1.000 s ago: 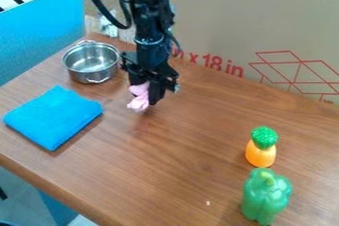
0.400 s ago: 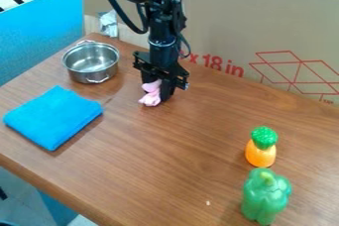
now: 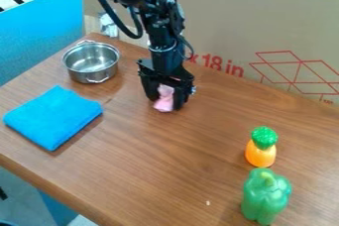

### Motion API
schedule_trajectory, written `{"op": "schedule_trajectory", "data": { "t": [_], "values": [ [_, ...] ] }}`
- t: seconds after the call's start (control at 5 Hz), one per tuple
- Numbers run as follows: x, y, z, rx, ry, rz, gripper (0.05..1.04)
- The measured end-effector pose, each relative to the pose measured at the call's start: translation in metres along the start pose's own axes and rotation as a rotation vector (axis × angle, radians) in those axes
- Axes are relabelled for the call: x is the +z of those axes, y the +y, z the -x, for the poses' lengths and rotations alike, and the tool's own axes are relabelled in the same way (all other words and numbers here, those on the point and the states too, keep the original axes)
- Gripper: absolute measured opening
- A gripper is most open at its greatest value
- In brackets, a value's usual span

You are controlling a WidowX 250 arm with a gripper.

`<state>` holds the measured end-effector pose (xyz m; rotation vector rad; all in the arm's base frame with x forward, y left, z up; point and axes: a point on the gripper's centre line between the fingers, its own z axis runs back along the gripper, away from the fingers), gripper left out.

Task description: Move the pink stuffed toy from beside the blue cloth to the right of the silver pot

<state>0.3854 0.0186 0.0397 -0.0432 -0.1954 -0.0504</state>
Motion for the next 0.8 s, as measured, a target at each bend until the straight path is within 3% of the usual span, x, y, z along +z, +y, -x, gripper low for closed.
{"op": "schedule_trajectory", "data": {
  "t": [0.2, 0.4, 0.6, 0.8],
  "values": [
    [0.030, 0.001, 0.000, 0.091, -0.138, 0.067, 1.011],
    [0.055, 0.000, 0.015, 0.083, -0.182, 0.059, 1.008],
    [0.077, 0.007, 0.053, 0.010, -0.103, -0.048, 1.007],
    [0.081, 0.008, 0.096, -0.033, 0.085, -0.191, 1.007]
  ]
}}
